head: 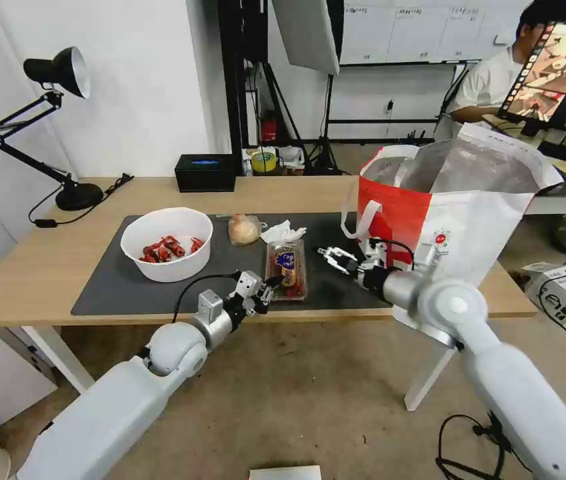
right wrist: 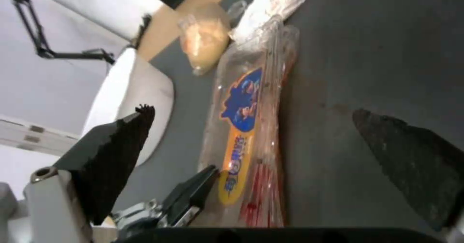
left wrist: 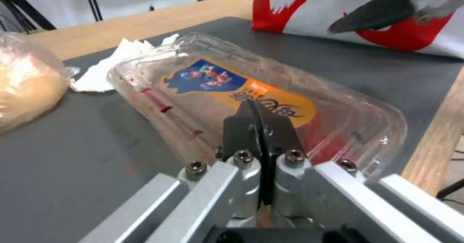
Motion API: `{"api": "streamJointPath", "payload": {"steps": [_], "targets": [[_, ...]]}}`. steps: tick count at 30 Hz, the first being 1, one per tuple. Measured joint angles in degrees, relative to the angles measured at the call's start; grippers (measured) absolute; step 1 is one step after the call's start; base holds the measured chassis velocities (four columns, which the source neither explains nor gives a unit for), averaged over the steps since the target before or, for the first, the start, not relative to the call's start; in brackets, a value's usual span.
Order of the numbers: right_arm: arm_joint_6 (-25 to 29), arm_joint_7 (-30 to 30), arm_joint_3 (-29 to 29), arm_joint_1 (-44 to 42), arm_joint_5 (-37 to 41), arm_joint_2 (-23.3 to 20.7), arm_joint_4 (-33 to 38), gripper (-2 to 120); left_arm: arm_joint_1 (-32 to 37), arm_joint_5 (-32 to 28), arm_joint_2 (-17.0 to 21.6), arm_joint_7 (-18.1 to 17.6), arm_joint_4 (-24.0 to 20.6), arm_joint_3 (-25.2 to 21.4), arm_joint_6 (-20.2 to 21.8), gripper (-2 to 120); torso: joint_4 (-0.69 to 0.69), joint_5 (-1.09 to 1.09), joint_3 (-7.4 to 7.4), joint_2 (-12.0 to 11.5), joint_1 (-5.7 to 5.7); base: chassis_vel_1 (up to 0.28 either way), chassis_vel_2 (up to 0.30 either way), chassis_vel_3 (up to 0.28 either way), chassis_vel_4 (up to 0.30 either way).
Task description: Pick up the trash from the table and place it into the takeout bag.
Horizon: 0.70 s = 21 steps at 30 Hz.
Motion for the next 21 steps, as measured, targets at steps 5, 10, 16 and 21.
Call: {"api": "streamJointPath", "payload": {"steps": [5,10,16,21], "targets": [[-1.1,1.2,-1.9,3.1,0.5,1.4,-2.5,100,0.2,0.0,-0.3,0.0,-0.2,0.0,-0.1,0,0.00,0.00,0.00,0.0,0.00,0.000,0.000,0.000,0.000],[-2.4,2.8,-4.0,6.2,1.4,2.4,-4.7,100,0.4,-0.1,-0.4,0.0,-0.5,0.0,-0.2,0,-0.01,0.00,0.00,0.0,0.00,0.000,0.000,0.000,0.000],[-3.3,3.6,-5.8,7.8,1.6,3.1,-6.5,100,0.3,-0.2,-0.6,-0.1,-0.5,0.0,-0.2,0,0.00,0.00,0.00,0.0,0.00,0.000,0.000,0.000,0.000],[-3.4,3.7,-6.3,8.2,1.5,3.9,-7.5,100,0.1,-0.2,-0.8,-0.3,-0.5,0.0,-0.4,0,-0.01,0.01,0.00,0.0,0.00,0.000,0.000,0.000,0.000]]}}
